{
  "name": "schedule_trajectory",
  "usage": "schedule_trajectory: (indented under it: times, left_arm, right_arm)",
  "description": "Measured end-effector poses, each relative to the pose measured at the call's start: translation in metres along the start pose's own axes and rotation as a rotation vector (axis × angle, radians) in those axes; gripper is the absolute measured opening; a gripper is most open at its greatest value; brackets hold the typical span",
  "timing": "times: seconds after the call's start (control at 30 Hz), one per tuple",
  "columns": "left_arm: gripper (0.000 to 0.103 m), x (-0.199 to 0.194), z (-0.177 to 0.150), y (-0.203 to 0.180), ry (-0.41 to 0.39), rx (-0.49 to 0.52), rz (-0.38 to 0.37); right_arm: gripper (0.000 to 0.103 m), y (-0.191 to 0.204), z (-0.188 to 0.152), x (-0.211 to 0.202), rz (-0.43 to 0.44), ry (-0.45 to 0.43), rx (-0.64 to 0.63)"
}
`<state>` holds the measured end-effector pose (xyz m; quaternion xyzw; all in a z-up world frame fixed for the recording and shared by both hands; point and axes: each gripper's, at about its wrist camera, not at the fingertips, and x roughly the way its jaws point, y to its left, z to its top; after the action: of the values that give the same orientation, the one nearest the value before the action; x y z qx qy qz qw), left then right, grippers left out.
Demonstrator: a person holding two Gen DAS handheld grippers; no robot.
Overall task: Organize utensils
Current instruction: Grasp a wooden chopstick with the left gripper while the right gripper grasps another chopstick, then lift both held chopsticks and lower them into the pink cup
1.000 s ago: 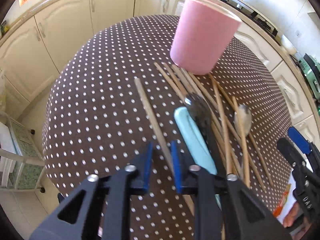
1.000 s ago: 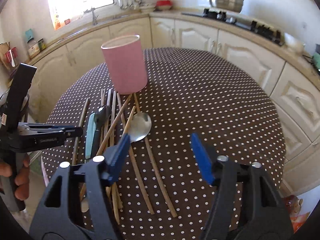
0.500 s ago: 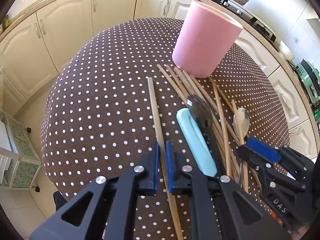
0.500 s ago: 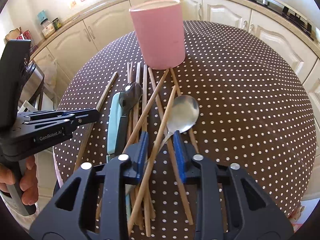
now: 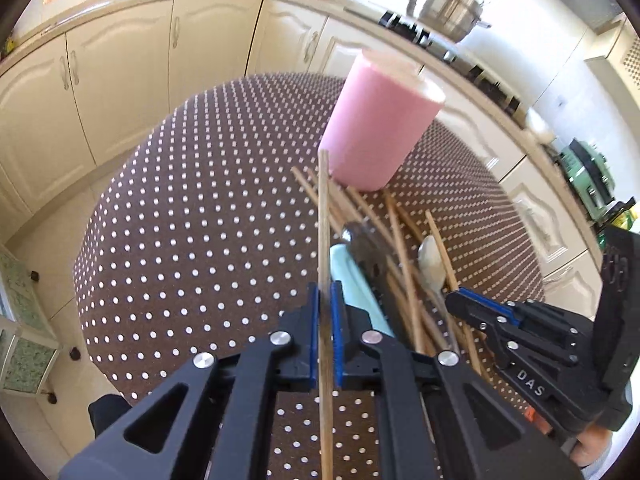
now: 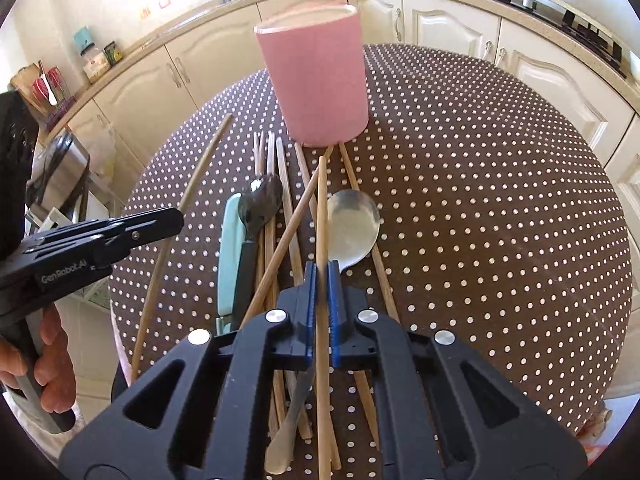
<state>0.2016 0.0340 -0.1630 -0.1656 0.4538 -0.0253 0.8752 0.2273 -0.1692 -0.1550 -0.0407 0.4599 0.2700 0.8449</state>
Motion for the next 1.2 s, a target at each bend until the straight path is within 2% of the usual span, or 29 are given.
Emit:
schedule_trajectory:
  times: [0.27,0.43,0.63,0.7,0.9,0.97,1.2]
  left_arm:
    - [0.006,-0.041,0.004,-0.012,-0.136,0.041,-0.069]
    - [0.006,-0.065,0.016,-0.031,-0.233,0.090,-0.113]
    - [0.006,-0.087,0.036,-0.055,-0.363,0.139,-0.154]
    - [0.006,-0.090,0.044,-0.062,-0.412,0.157,-0.168]
    - [0.006,-0.104,0.072,-0.086,-0.634,0.215,-0.175]
    - [0.006,-0.107,0.083,-0.089,-0.715,0.205,-0.178]
    - [0.006,-0.099,0.122,-0.091,-0.869,0.147,-0.173]
  right_arm:
    - [0.006,-0.004,0.008,-0.019,0.059,-0.075,0.024]
    - [0.006,-0.005,0.020,-0.049,0.114,-0.226,0.035]
    - [0.006,-0.010,0.042,-0.071,0.141,-0.335,0.048]
    - [0.006,-0.011,0.053,-0.078,0.146,-0.371,0.048]
    - [0.006,-0.008,0.091,-0.100,0.116,-0.499,0.036]
    - [0.006,-0.008,0.105,-0.104,0.106,-0.563,0.043]
    - [0.006,-0.008,0.142,-0.117,0.071,-0.770,0.075]
